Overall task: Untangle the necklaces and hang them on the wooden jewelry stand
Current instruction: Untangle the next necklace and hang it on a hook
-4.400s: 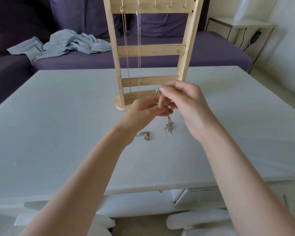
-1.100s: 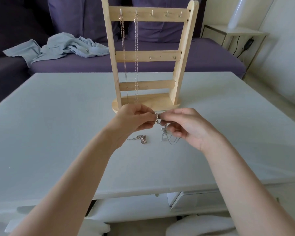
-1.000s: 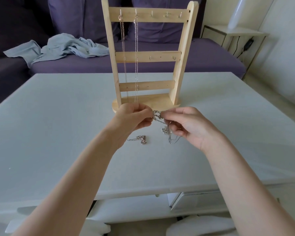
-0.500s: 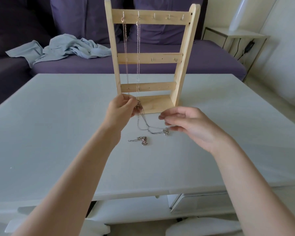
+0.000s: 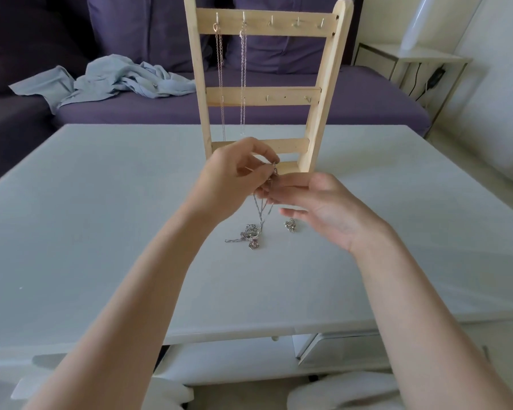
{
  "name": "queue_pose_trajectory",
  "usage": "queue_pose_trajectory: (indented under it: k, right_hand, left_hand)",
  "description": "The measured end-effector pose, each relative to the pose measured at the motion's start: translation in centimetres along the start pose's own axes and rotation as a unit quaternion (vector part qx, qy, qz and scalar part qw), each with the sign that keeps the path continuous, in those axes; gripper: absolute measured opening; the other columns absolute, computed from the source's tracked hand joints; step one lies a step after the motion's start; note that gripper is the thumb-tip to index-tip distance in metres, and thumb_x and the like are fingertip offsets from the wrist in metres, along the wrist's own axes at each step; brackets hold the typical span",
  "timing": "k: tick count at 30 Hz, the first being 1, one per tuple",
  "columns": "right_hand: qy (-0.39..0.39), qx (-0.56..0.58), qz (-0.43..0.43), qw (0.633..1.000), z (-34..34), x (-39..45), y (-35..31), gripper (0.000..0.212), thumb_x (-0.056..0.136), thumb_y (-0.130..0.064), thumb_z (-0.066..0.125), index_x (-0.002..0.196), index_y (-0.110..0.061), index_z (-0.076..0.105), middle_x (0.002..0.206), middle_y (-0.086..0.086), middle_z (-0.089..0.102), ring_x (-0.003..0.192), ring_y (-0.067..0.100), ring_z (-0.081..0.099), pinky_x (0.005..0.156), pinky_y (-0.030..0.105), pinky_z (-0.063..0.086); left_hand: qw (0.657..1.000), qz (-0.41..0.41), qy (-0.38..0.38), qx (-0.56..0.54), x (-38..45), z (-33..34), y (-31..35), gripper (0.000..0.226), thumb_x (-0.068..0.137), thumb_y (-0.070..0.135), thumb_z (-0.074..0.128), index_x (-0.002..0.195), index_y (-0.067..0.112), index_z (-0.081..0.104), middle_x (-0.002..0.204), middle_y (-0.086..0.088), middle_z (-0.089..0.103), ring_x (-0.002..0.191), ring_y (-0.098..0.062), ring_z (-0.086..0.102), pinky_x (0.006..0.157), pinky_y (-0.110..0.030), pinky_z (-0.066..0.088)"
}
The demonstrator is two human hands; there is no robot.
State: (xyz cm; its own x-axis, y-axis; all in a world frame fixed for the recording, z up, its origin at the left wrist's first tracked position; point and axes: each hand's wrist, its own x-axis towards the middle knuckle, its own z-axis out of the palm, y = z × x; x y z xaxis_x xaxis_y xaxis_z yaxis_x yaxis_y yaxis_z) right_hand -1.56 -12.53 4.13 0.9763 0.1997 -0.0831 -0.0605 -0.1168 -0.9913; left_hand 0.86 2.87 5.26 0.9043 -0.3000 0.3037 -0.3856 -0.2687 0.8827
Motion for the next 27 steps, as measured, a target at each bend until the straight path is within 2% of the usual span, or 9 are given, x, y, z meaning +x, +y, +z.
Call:
queue_pose_trajectory:
  k: [3,7,11,13,15,18,22,25,27]
  right_hand:
    - [0.012,0.003,-0.011,1.000,0.7,0.1,-0.2,0.004,0.072,-0.027,0.072,0.072,-0.023,0.074,0.076,-0.006,0.070,0.079,0.008,0.065,0.093,0.034,0.039]
    - [0.027,-0.006,-0.037,0.999,1.4,0.5,-0.7,0.020,0.082,-0.014,0.068,0.065,-0.024,0.073,0.069,-0.006,0.067,0.074,0.011,0.063,0.087,0.032,0.039]
    - [0.020,0.016,-0.048,0.999,1.8,0.6,-1.0,0.016,0.083,-0.006,0.067,0.072,-0.019,0.068,0.067,-0.005,0.065,0.066,0.014,0.060,0.085,0.035,0.045]
    - [0.027,0.033,-0.050,0.998,1.9,0.6,-1.0,0.013,0.084,-0.004,0.065,0.075,-0.014,0.065,0.063,-0.005,0.063,0.060,0.013,0.058,0.077,0.029,0.049]
    - [0.068,0.040,-0.036,0.996,1.7,0.7,-0.9,0.012,0.084,-0.002,0.065,0.075,-0.011,0.064,0.060,-0.004,0.059,0.056,0.012,0.056,0.068,0.023,0.050]
    - [0.190,0.026,-0.010,0.981,1.2,1.1,0.0,0.013,0.083,0.000,0.064,0.073,-0.008,0.062,0.060,0.001,0.054,0.048,0.010,0.051,0.061,0.020,0.047]
    - [0.363,0.095,-0.021,0.927,-0.2,1.2,0.7,0.013,0.083,0.001,0.061,0.074,-0.008,0.062,0.060,0.002,0.051,0.042,0.006,0.044,0.050,0.017,0.040]
    - [0.399,0.125,-0.036,0.907,-0.8,1.1,0.5,0.011,0.083,0.000,0.061,0.075,-0.007,0.062,0.059,0.001,0.051,0.047,0.008,0.045,0.048,0.015,0.040]
    - [0.369,0.184,-0.022,0.911,-0.6,1.0,0.4,0.012,0.084,-0.002,0.063,0.074,-0.008,0.061,0.060,0.001,0.053,0.049,0.011,0.048,0.053,0.018,0.043]
  left_hand:
    - [0.999,0.024,0.013,0.036,0.2,-0.3,0.0,0.025,0.089,0.002,0.056,0.082,0.025,0.059,0.071,0.003,0.065,0.056,-0.003,0.057,0.061,-0.018,0.048]
    - [0.998,0.038,0.042,0.026,0.4,-0.7,0.1,0.027,0.089,0.001,0.056,0.080,0.027,0.059,0.071,0.004,0.067,0.056,-0.007,0.058,0.064,-0.027,0.051]
    - [0.997,0.045,0.064,-0.002,0.4,-0.9,0.7,0.022,0.089,0.002,0.055,0.083,0.023,0.059,0.069,0.004,0.065,0.051,-0.006,0.054,0.052,-0.020,0.045]
    - [0.997,0.034,0.068,-0.020,0.4,-1.0,0.9,0.020,0.090,0.003,0.055,0.084,0.021,0.059,0.070,0.003,0.064,0.048,-0.007,0.051,0.045,-0.019,0.038]
    - [0.997,0.023,0.066,-0.017,0.3,-1.1,0.9,0.017,0.091,0.005,0.055,0.086,0.021,0.059,0.072,0.003,0.064,0.045,-0.009,0.050,0.040,-0.017,0.033]
    - [0.998,0.021,0.051,0.022,0.3,-1.1,0.7,0.015,0.091,0.007,0.054,0.087,0.021,0.059,0.076,0.005,0.065,0.040,-0.011,0.049,0.038,-0.015,0.029]
    - [0.996,0.024,0.043,0.072,0.2,-1.1,0.2,0.020,0.091,0.010,0.054,0.083,0.027,0.057,0.083,0.005,0.066,0.035,-0.007,0.048,0.042,-0.013,0.033]
    - [0.993,0.025,0.074,0.093,0.2,-1.2,-0.2,0.016,0.092,0.010,0.053,0.085,0.024,0.057,0.083,0.006,0.066,0.033,-0.007,0.047,0.044,-0.016,0.037]
    - [0.988,0.018,0.112,0.100,0.3,-1.3,-0.6,0.014,0.092,0.011,0.053,0.086,0.023,0.056,0.081,0.007,0.065,0.034,-0.005,0.046,0.042,-0.015,0.036]
